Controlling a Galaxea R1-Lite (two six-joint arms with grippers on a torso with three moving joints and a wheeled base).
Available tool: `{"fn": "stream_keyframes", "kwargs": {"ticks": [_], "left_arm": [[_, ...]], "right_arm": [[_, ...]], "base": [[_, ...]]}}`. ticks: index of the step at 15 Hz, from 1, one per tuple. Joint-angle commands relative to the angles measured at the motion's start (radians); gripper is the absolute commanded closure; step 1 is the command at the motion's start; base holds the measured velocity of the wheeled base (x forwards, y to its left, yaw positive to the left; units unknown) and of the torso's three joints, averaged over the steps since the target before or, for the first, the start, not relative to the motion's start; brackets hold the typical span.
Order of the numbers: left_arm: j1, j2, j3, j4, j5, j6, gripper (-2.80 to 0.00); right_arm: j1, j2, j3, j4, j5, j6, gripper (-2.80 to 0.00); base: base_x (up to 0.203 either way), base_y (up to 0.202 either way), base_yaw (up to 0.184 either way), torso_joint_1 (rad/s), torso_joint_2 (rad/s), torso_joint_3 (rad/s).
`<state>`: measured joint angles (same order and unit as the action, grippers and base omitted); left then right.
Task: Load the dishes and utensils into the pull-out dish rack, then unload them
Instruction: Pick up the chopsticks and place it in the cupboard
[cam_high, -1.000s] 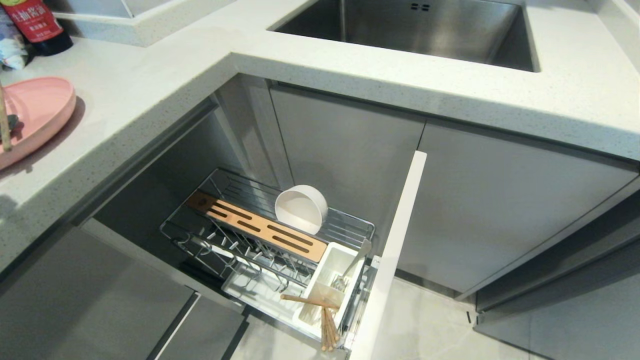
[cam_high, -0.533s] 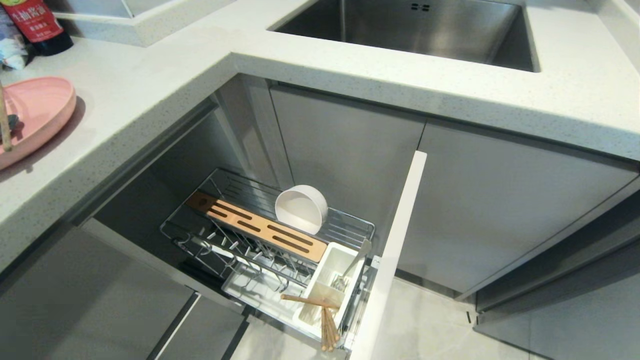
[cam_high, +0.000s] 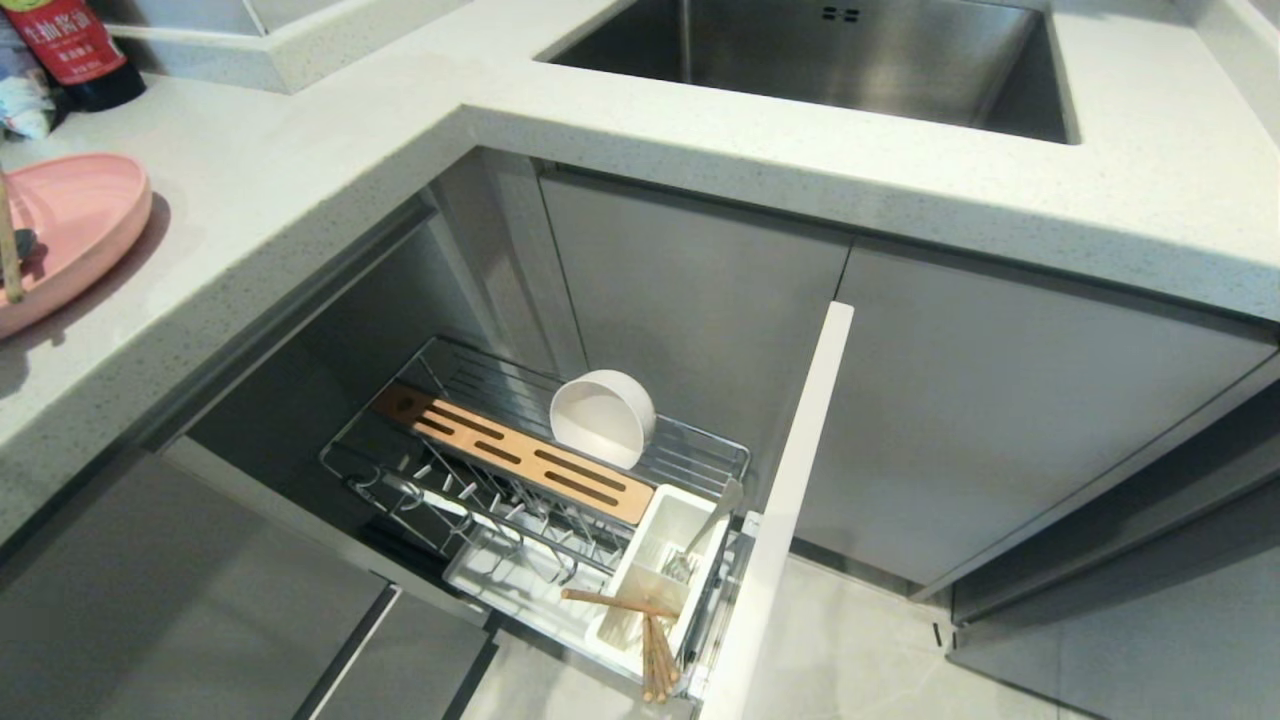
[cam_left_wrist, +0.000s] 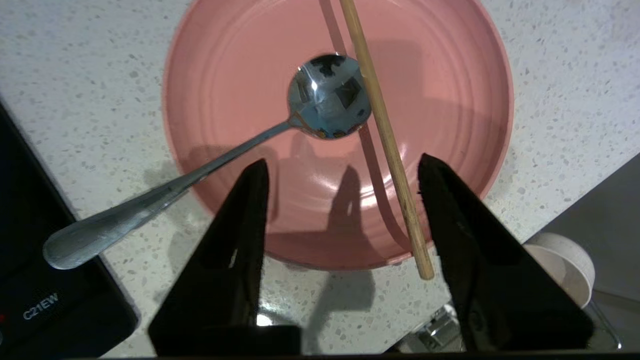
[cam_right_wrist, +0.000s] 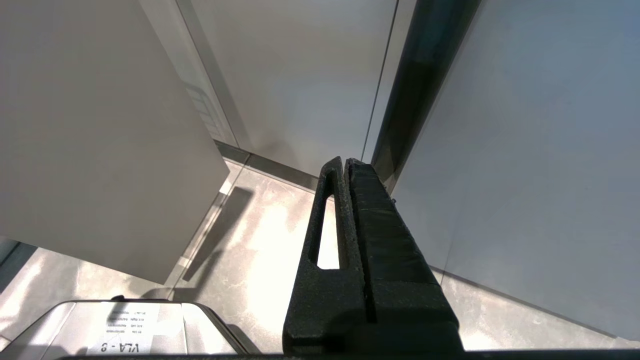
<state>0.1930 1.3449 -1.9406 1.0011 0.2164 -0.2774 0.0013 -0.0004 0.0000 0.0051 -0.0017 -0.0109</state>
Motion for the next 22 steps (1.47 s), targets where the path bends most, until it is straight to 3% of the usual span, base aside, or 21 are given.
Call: {"fn": "stream_keyframes", "kwargs": {"ticks": [1, 5, 22], "left_arm": [[-0.029, 0.026, -0.001, 0.021, 0.000, -0.003, -2.80], [-0.064, 0.045, -0.001, 0.065, 0.001, -0.005, -2.80], [-0.067, 0.120, -0.003, 0.054, 0.001, -0.005, -2.80]], "right_arm": [[0.000, 0.000, 0.000, 0.001, 0.000, -0.001, 0.00], [0.000, 0.000, 0.000, 0.000, 0.000, -0.001, 0.00], [0.000, 0.000, 0.000, 0.001, 0.000, -0.001, 0.00]], "base": [[0.000, 0.000, 0.000, 0.000, 0.00, 0.000], [0.000, 0.000, 0.000, 0.000, 0.00, 0.000], [0.000, 0.000, 0.000, 0.000, 0.00, 0.000]]}}
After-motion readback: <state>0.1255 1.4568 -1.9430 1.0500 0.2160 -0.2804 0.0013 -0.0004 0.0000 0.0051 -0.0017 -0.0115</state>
